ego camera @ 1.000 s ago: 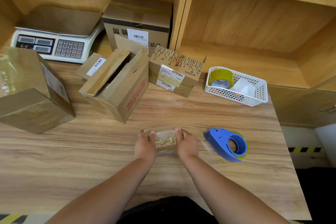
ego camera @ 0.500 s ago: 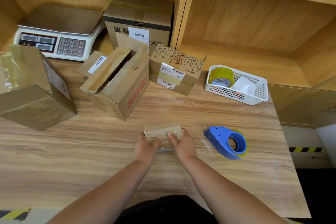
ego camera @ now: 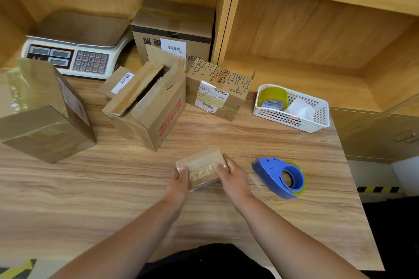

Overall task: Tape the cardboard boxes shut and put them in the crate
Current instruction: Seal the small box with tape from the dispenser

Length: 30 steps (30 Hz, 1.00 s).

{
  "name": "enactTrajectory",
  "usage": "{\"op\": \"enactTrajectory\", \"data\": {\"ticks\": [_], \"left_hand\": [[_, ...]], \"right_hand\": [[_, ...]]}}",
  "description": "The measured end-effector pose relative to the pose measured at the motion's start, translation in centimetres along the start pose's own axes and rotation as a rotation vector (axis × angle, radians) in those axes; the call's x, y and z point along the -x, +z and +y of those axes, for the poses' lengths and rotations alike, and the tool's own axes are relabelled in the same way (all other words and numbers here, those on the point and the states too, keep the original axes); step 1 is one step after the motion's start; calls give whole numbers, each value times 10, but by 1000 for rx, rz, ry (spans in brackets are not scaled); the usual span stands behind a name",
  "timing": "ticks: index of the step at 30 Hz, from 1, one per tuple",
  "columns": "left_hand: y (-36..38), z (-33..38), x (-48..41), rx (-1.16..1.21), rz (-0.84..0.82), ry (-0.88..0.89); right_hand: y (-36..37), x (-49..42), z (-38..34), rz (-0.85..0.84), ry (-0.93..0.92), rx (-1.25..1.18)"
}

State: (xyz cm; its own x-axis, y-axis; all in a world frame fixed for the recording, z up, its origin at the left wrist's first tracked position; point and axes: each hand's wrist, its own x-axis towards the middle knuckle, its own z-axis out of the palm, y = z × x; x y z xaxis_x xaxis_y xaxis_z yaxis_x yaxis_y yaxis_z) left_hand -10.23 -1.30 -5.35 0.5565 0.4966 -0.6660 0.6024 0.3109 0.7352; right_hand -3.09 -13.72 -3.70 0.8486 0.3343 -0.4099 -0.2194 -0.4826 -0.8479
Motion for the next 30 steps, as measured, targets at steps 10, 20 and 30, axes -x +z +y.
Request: {"op": "enactTrajectory", "data": {"ticks": [10,20,30], "left_hand": [[-19,25,7,-161,-68,328],[-19,18,12,-312,-281,421],[-21,14,14,-366,-290,417]], "right_hand": [[-2,3,0,127,-645,665],[-8,13,7,144,-618,566],[-1,4,-5,97,-217,457]]}}
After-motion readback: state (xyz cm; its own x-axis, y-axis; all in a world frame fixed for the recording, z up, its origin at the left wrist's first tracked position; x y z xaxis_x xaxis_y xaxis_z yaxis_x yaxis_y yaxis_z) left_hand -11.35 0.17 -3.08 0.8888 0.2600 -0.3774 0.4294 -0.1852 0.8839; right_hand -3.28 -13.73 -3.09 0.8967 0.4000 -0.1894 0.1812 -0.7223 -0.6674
